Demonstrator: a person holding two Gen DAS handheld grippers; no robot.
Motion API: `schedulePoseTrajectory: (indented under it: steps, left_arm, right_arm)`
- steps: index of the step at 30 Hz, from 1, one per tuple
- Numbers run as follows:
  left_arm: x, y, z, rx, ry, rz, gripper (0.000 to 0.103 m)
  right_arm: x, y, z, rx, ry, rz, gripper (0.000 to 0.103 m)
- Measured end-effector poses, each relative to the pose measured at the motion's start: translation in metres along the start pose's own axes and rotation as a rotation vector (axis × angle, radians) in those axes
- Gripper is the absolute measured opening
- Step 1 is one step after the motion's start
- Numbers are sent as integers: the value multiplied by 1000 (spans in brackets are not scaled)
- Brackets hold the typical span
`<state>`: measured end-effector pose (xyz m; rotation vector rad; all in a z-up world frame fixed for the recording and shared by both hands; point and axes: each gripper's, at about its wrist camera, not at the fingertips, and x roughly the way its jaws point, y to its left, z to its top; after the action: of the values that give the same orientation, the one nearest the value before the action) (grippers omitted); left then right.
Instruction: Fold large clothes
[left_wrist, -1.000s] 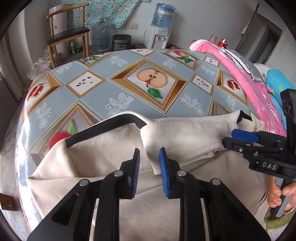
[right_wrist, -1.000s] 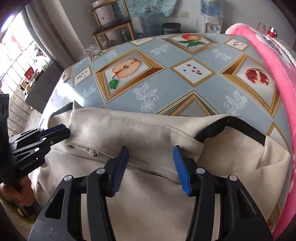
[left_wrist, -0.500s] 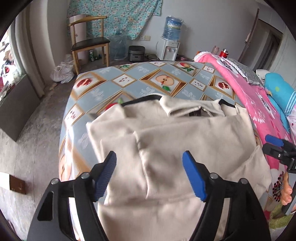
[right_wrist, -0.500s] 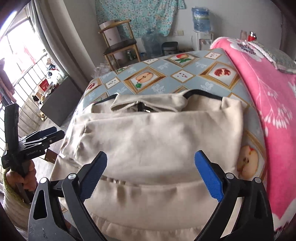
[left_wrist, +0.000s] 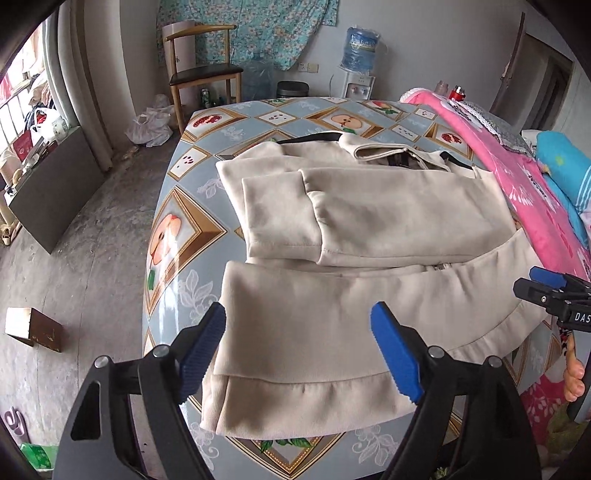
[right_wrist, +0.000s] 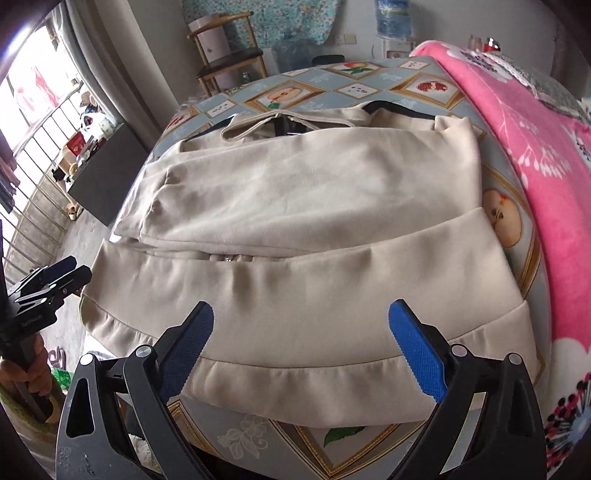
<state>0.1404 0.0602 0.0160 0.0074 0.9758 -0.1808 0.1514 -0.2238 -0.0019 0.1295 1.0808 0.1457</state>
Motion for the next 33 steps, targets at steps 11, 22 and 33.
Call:
schedulePoseTrajectory:
  steps: [11, 22, 33]
  left_arm:
    - [-9, 22, -38, -58, -43, 116, 79]
    - [4, 52, -22, -97, -89, -73, 62]
    - [70, 72, 16, -105, 60, -227, 59]
  right_arm:
    - [-1, 39, -8, -104, -77, -83, 92]
    - [33, 23, -13, 14, 27, 30, 92]
    - [42, 16, -13, 80, 66, 58, 92]
